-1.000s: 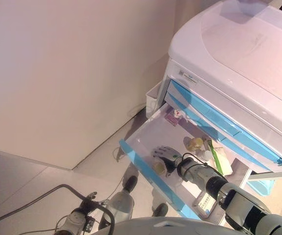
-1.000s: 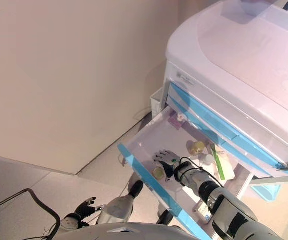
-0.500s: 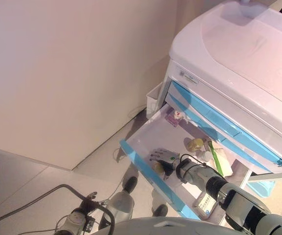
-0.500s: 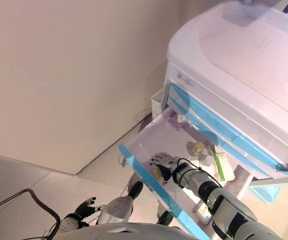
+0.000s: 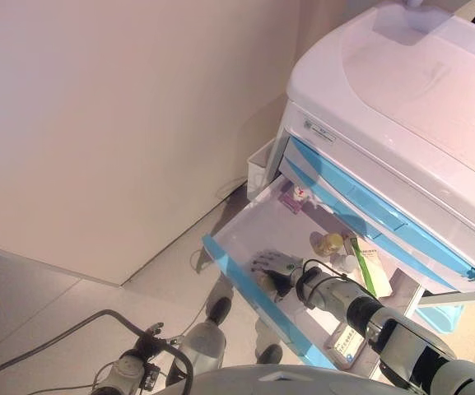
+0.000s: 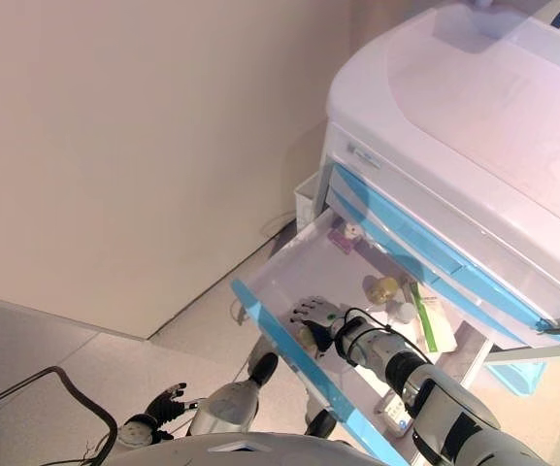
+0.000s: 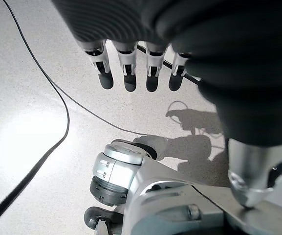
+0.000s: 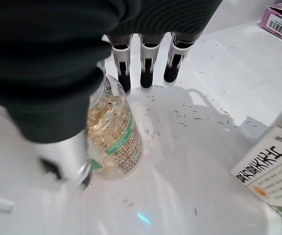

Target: Open the drawer and pick up the medicine

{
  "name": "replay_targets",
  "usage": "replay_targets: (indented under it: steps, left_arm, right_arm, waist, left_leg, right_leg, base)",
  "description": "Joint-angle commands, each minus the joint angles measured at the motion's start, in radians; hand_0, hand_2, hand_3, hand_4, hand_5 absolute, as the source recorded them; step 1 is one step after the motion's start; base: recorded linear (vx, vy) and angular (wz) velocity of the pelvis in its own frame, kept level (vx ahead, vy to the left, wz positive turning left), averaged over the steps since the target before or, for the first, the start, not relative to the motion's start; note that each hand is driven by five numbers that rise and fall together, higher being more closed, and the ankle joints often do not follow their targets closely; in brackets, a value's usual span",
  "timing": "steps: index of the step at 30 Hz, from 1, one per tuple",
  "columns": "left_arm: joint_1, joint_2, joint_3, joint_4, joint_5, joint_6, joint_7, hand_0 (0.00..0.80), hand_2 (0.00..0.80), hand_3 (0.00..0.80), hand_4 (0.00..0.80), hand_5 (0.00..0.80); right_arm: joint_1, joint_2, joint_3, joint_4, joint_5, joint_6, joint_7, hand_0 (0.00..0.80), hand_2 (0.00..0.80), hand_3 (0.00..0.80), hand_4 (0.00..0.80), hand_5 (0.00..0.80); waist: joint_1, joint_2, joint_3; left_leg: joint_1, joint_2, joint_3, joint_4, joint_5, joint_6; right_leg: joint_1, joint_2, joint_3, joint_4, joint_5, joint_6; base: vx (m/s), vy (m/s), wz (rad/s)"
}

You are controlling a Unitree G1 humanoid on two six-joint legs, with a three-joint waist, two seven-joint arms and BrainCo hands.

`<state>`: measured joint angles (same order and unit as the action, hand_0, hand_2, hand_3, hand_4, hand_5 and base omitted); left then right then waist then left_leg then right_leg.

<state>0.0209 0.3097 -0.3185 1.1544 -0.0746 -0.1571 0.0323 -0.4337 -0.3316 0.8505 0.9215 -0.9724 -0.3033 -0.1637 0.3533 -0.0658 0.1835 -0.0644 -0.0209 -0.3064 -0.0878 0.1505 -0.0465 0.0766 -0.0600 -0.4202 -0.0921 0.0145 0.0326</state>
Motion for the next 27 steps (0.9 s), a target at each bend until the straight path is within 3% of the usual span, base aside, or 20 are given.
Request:
replay_targets:
  steps: [1,20,24,27]
  left_arm:
    - [0.002,0.005,-0.041,0.035,0.045,-0.015,-0.008,0.0,0.0,0.0,0.0,0.0]
    - [0.004,0.007,-0.041,0.035,0.044,-0.013,-0.011,0.0,0.0,0.0,0.0,0.0]
    - [0.006,0.009,-0.034,0.033,0.047,-0.009,-0.01,0.0,0.0,0.0,0.0,0.0]
    - [0.008,0.025,-0.021,0.02,0.039,0.004,-0.015,0.0,0.0,0.0,0.0,0.0]
  right_arm:
    - [0.006,-0.021,0.036,-0.078,0.006,-0.02,-0.019,0.8,0.8,0.8,0.8,0.8]
    - [0.006,-0.036,0.031,-0.101,0.014,-0.021,-0.033,0.8,0.8,0.8,0.8,0.8]
    - [-0.003,-0.071,0.031,-0.171,0.032,-0.018,0.006,0.8,0.8,0.8,0.8,0.8]
    - [-0.014,-0.152,0.033,-0.33,0.092,-0.001,0.122,0.8,0.8,0.8,0.8,0.8]
  waist:
    - [0.01,-0.01,-0.011]
    - [0.004,-0.013,-0.016]
    - [-0.006,-0.02,-0.018]
    - [-0.024,-0.031,-0.019]
  left_leg:
    - [-0.005,-0.038,-0.004,0.018,-0.051,0.023]
    - [0.0,-0.039,0.004,0.017,-0.055,0.025]
    - [0.007,-0.038,0.014,0.018,-0.06,0.026]
    - [0.015,-0.034,0.03,0.016,-0.066,0.026]
  right_leg:
    - [-0.01,-0.023,-0.006,0.107,-0.047,0.011]
    - [-0.007,-0.023,-0.001,0.101,-0.043,0.014]
    - [-0.004,-0.022,0.008,0.097,-0.038,0.016]
    - [-0.003,-0.02,0.022,0.092,-0.032,0.019]
  base:
    - [0.0,0.0,0.0]
    - [0.0,0.0,0.0]
    - [0.0,0.0,0.0]
    - [-0.001,-0.002,-0.02]
